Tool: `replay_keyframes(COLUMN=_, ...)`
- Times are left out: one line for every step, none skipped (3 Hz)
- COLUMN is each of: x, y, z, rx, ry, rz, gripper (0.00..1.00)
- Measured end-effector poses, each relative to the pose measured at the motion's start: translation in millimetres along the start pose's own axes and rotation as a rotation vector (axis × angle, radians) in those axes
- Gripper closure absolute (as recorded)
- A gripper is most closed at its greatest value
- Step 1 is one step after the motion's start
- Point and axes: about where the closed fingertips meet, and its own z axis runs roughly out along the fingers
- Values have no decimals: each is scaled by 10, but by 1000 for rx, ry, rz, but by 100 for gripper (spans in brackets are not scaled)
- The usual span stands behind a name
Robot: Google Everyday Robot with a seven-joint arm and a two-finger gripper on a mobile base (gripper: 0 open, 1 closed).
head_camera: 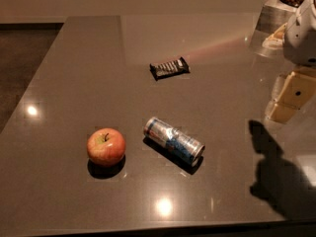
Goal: Pick redbull can
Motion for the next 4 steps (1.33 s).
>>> replay_keyframes(x=0, y=0, z=0, rx=0, ry=0, rz=0, gripper=0)
replay_keyframes(x=-142, y=129, z=101, rx=-16, ry=5, rz=18, gripper=0)
replay_keyframes(x=-436, y=354, z=354, rx=-50, ry=-2, rz=60, gripper=0)
replay_keyframes(x=-765, y=571, z=698, rx=-102, ry=9, rz=111, gripper=0)
